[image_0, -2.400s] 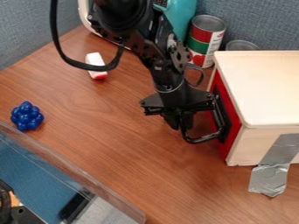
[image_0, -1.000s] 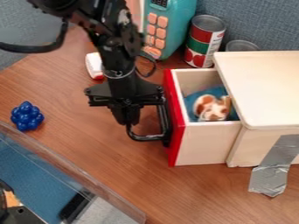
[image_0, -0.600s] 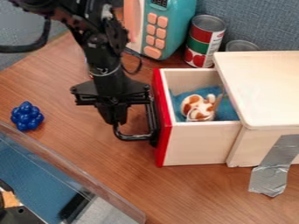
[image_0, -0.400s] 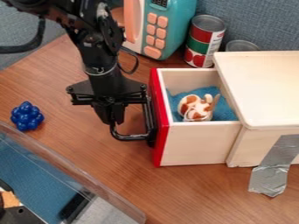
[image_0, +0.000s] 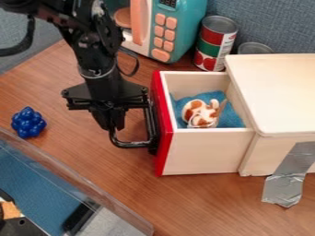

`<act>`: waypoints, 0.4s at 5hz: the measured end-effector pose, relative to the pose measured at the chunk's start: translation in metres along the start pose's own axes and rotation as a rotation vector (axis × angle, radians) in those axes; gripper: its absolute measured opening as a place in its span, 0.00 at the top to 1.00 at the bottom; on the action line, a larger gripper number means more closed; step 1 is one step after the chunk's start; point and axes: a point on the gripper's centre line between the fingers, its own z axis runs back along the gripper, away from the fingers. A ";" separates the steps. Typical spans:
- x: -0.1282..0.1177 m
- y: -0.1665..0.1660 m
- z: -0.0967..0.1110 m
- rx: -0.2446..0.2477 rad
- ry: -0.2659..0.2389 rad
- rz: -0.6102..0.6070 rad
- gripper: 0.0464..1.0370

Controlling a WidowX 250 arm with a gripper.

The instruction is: Open the drawer

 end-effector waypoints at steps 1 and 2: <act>-0.004 0.003 0.002 0.017 0.016 -0.026 0.57; -0.005 0.003 0.002 0.011 0.035 -0.062 0.25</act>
